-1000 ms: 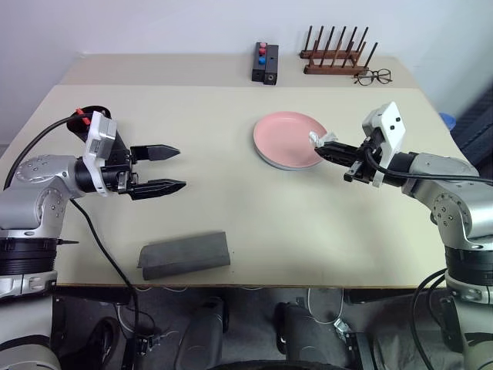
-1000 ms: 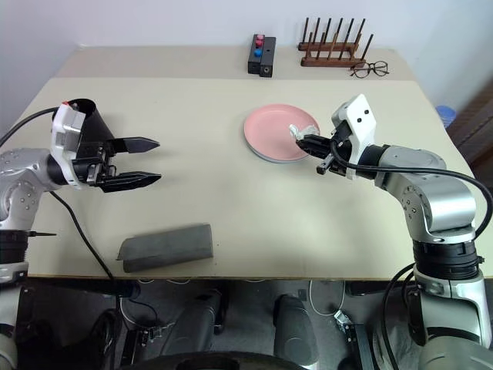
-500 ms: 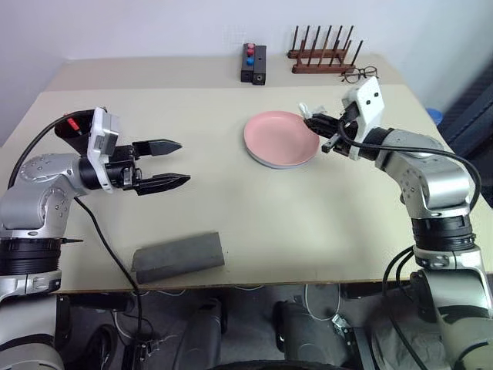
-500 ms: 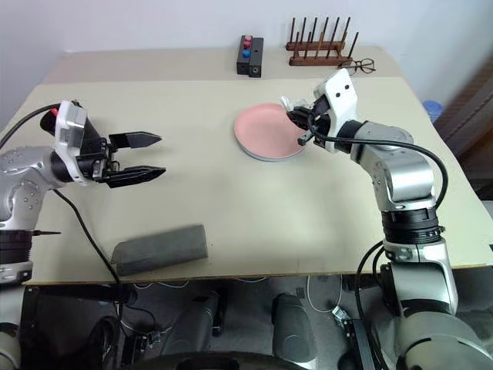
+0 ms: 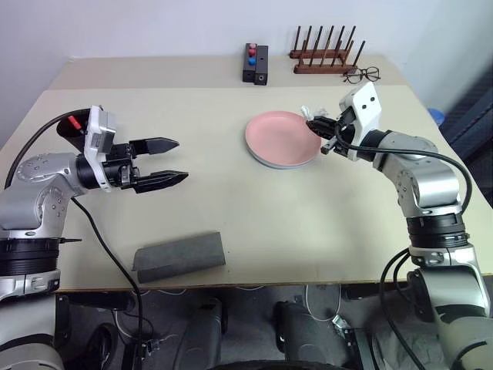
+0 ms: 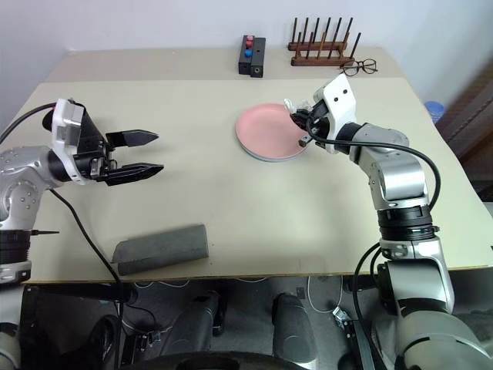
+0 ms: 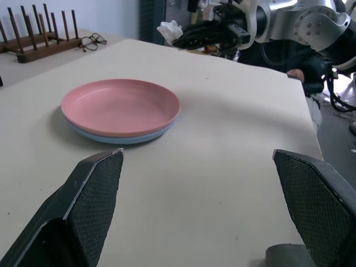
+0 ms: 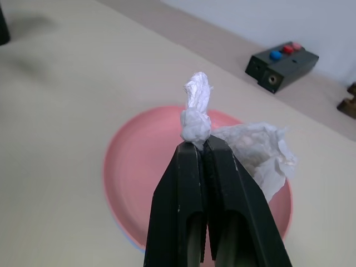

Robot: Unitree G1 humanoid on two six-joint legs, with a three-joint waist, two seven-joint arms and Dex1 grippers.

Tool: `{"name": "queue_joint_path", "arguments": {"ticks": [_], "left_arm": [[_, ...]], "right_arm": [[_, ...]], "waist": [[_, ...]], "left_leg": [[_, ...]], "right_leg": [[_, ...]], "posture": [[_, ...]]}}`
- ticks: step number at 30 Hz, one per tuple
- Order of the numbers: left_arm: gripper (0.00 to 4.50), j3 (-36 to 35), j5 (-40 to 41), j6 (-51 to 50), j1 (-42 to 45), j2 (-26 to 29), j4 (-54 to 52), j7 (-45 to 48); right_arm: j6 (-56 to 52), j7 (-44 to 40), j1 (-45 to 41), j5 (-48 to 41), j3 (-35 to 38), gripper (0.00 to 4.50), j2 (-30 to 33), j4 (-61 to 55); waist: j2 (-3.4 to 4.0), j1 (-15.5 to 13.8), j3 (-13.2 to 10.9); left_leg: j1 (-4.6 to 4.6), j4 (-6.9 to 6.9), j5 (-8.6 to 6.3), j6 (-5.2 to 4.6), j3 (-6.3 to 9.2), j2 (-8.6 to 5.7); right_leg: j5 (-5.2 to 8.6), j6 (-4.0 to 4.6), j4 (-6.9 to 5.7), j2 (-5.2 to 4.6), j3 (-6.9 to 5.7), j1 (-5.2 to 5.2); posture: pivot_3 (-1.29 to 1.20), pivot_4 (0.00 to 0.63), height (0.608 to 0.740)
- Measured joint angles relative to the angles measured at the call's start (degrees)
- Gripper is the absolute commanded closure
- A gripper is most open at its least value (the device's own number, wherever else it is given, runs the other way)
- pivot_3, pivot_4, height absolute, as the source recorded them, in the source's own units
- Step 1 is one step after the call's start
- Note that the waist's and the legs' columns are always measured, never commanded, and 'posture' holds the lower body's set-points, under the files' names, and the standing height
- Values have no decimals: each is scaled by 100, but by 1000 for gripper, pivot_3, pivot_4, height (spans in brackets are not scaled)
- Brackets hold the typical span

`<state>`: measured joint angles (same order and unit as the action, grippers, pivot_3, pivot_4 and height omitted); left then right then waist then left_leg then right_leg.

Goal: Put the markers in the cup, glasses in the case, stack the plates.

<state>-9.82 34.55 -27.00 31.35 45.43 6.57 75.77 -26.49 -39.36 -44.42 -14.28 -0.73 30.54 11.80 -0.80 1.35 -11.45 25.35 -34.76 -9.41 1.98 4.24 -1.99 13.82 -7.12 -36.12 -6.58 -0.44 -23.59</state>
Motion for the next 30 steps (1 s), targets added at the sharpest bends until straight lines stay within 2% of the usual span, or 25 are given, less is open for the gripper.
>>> {"name": "queue_joint_path", "arguments": {"ticks": [5, 15, 21, 30], "left_arm": [[0, -4, -1, 9, -2, -47, -31, -79], [0, -98, 104, -36, -203, 20, -240, -149], [0, -45, 100, -28, -65, -2, -128, -158], [0, -43, 101, -24, -6, -6, -90, -150]], "right_arm": [[790, 331, -334, 592, -310, 4466, -439, 1317], [1253, 211, -604, 749, -324, 4466, -508, 1914], [1478, 643, -1402, 1205, -390, 4466, -925, 3242], [1820, 662, -1488, 1355, -372, 4466, -1020, 3862]], "waist": [[1, -16, 0], [3, -13, -2], [3, 63, -2], [4, 142, -2]], "left_leg": [[1, 2, 1, 1, 2, 0], [-1, 3, 1, 3, 4, 2], [-1, 9, 3, 5, 7, 1], [-5, 13, 3, 4, 8, 1]], "right_leg": [[-1, -2, -1, 3, 0, 0], [-1, -1, -2, 7, 1, 1], [-2, -3, -5, 9, 2, -2], [-3, -5, -9, 11, 2, -2]], "posture": [[0, 150, 740], [0, 150, 740], [0, 150, 740], [0, 150, 740]]}}
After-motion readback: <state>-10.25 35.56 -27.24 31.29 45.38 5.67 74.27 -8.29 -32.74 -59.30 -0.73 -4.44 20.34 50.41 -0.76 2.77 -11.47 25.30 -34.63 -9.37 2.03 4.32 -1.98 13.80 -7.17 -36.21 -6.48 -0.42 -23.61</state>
